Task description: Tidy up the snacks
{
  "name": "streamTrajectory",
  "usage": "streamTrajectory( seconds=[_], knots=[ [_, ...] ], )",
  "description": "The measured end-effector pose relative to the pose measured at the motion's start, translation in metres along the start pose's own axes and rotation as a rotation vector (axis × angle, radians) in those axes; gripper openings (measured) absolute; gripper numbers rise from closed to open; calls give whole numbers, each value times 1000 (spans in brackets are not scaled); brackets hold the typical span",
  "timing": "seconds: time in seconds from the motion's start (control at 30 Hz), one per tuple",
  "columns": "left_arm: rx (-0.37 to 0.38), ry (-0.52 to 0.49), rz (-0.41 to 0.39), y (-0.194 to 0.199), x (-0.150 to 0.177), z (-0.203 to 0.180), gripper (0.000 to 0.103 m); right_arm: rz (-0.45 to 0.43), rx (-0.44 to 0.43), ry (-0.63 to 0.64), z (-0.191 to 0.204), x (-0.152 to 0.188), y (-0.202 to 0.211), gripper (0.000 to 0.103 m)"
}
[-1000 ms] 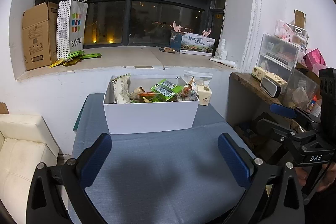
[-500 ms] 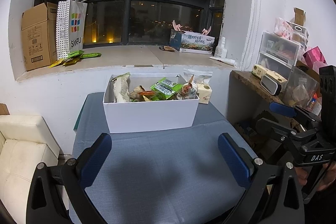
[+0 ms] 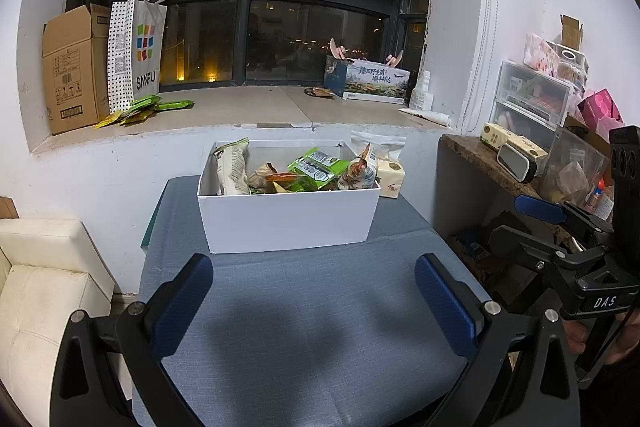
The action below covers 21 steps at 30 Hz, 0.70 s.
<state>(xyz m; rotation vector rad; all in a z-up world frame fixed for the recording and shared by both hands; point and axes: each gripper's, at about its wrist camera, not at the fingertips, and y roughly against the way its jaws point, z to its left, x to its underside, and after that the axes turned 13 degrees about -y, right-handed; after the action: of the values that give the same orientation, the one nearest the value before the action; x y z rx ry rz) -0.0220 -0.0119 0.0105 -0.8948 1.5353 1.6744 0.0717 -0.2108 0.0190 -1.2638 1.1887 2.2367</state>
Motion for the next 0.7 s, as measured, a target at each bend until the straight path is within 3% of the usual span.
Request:
streamTrajectory(
  seconds=[0.7],
  knots=[
    [2,-4,0,0,0,0,103,1,-3,5,-1,0,0,103]
  ],
)
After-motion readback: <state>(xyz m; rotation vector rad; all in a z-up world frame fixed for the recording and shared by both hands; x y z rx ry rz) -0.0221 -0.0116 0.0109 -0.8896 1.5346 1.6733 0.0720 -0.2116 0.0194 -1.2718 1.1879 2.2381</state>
